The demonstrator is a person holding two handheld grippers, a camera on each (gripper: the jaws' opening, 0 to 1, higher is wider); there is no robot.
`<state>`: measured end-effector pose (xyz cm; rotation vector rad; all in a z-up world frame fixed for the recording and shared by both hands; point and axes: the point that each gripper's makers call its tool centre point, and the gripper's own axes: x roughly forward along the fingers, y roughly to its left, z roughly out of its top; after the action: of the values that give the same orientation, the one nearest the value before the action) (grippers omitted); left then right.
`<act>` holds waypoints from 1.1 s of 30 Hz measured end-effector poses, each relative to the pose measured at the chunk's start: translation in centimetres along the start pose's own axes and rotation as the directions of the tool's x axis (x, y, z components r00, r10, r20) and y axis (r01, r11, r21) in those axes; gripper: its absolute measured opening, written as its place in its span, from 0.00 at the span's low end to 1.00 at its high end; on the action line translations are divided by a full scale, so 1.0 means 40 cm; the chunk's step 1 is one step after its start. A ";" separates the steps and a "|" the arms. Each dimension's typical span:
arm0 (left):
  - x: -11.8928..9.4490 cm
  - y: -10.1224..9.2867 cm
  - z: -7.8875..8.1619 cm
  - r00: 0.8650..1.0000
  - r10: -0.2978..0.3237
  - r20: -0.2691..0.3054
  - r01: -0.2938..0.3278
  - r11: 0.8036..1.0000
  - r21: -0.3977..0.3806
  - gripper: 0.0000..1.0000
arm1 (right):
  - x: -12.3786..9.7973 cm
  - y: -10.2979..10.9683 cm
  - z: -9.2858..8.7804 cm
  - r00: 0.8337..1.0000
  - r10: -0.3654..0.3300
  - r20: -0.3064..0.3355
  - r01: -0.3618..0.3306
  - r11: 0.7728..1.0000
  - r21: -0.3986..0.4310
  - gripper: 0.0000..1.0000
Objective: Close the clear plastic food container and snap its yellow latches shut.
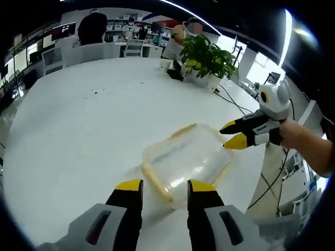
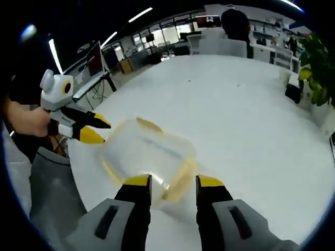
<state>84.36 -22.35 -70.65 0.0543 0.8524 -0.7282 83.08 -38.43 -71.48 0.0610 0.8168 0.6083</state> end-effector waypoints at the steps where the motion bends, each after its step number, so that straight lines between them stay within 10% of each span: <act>1: 0.000 -0.001 -0.001 1.000 0.000 0.001 0.000 1.000 -0.007 0.26 | 0.001 0.002 0.000 1.000 0.002 0.002 -0.002 1.000 0.002 0.30; 33: 0.031 -0.005 -0.028 0.998 -0.044 -0.039 0.035 0.981 -0.193 0.23 | 0.011 0.018 -0.004 0.999 0.031 -0.026 -0.027 0.990 0.142 0.28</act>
<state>84.04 -22.84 -72.21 -0.1207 0.9638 -0.6807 82.83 -37.63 -71.66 0.1941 0.8872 0.5786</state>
